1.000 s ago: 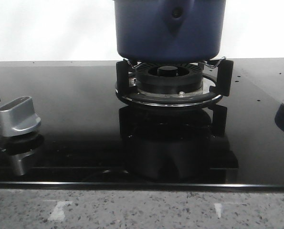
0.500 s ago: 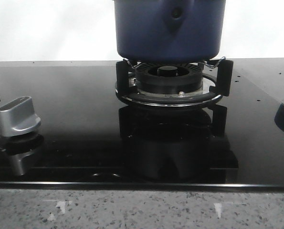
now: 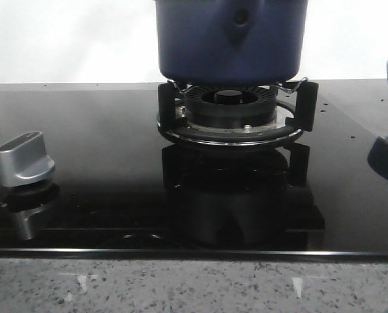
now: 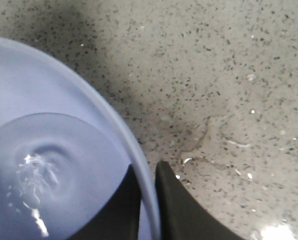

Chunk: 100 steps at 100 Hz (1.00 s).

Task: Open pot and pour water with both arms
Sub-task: 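Grasp the bowl rim with the right gripper and lift it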

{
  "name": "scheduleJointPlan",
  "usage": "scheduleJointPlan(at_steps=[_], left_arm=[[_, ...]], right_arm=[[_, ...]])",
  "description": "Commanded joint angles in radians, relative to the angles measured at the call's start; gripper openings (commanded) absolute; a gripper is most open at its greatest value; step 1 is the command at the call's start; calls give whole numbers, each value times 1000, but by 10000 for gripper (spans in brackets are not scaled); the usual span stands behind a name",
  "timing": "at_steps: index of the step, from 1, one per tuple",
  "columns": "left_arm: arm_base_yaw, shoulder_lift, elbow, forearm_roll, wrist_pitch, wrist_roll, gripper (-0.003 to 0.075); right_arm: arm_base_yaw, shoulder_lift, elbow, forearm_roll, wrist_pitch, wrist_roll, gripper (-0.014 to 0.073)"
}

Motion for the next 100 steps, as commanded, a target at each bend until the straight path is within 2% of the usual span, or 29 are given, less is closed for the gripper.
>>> scheduleJointPlan(at_steps=[1,19,39,60,81,100], left_arm=[[3,-52,-40,-58,-26,-9,373],[3,-52,-40,-50,-56,-9,373],[3,-52,-40,-50,-76,-9,373],[3,-52,-40,-50,-107,-9,373],[3,-52,-40,-50,-125,-9,372],[3,-52,-40,-50,-144,-9,372]], right_arm=[[-9,-38,-58,0,-1,-3,-69],[-5,-61,-161,47,76,-3,-67],[49,-61,-321,49,189,-3,-67],[172,-44,-490,49,249,-3,-67],[327,2,-639,49,233,-3,-67],[426,72,-733,49,194,-3,-67]])
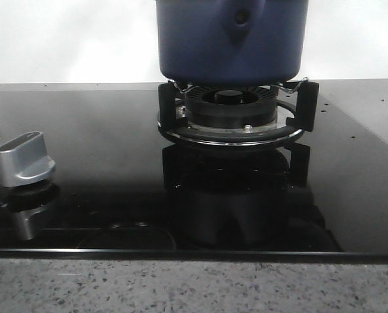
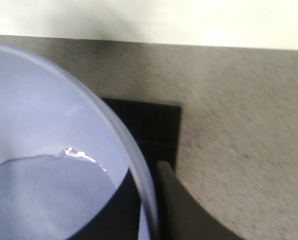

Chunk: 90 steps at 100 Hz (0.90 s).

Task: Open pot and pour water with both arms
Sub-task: 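Grasp the bowl rim with the right gripper and lift it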

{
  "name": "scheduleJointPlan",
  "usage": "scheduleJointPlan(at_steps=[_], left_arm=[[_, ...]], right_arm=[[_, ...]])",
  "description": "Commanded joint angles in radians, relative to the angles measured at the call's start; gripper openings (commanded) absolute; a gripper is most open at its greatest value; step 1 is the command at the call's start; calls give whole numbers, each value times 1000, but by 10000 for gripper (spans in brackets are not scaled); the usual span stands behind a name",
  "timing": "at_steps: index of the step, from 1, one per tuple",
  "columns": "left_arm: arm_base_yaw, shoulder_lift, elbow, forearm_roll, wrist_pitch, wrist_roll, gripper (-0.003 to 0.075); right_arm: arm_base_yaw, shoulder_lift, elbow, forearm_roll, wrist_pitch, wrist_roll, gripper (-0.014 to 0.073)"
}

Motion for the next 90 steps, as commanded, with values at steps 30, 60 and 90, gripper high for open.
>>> scheduleJointPlan(at_steps=[30,60,90], left_arm=[[3,-52,-40,-82,-56,-9,372],[3,-52,-40,-84,-87,-9,368],[3,-52,-40,-84,-98,-9,368]], right_arm=[[138,42,-63,19,-292,-29,-67],[225,-9,117,-12,-702,-98,-65],[256,-100,447,-119,-1232,-98,-65]])
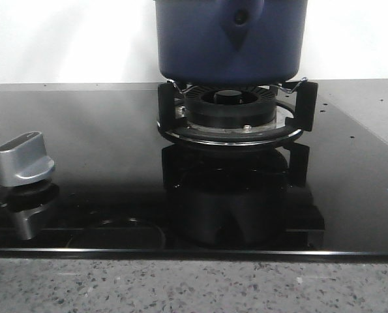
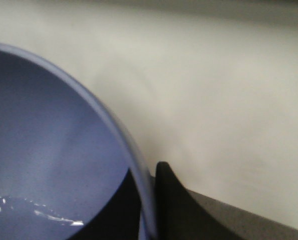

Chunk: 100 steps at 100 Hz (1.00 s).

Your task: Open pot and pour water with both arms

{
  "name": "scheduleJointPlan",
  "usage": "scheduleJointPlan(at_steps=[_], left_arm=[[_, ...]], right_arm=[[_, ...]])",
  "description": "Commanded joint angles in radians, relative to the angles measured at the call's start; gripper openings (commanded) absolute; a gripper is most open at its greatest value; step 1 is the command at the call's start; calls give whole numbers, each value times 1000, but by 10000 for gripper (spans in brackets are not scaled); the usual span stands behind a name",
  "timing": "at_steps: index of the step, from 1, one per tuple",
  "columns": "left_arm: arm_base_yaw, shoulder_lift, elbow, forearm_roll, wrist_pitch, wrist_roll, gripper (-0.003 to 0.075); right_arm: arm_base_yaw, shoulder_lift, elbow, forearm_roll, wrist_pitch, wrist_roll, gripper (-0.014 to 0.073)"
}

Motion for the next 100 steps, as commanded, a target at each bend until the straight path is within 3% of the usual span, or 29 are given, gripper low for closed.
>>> scheduleJointPlan(at_steps=[1,13,41,77,100], left_arm=[[3,-52,-40,-75,5,-9,368],[3,-52,-40,-75,7,-9,368],[3,-52,-40,-82,10,-9,368],[3,-52,-40,-95,10,-9,368],[3,-52,-40,-95,10,-9,368]], right_arm=[[5,-70,48,-39,-268,-3,-65],[7,-84,140,-100,-452,-3,-65],[7,-89,266,-103,-819,-3,-66],[7,-84,274,-103,-875,-3,-65],[7,-54,303,-103,-1006,-5,-66]])
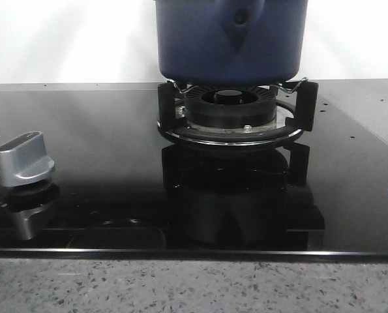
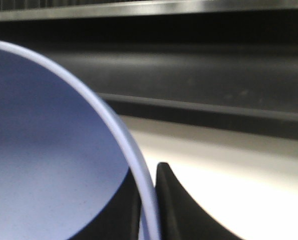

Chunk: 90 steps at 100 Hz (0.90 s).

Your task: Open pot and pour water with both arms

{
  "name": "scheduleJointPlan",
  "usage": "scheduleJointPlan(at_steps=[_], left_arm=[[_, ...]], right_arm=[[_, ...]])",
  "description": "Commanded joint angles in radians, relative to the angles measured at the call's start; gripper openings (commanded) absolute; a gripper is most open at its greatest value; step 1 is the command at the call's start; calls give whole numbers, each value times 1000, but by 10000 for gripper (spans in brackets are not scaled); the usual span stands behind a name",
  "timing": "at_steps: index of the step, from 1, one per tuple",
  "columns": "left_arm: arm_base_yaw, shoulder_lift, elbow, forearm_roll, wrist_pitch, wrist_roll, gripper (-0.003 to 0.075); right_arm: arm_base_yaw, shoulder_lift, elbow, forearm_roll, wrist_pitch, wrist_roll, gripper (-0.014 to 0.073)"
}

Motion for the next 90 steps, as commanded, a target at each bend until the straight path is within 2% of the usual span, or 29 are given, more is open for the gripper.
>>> scheduleJointPlan(at_steps=[1,39,90], left_arm=[[3,-52,-40,-73,10,-9,368],[3,-52,-40,-73,10,-9,368],[3,-52,-40,-73,10,-9,368]], right_arm=[[1,-23,-24,-3,-140,-3,-66],[1,3,-24,-3,-317,-3,-66],[1,3,-24,-3,-339,-3,-67]])
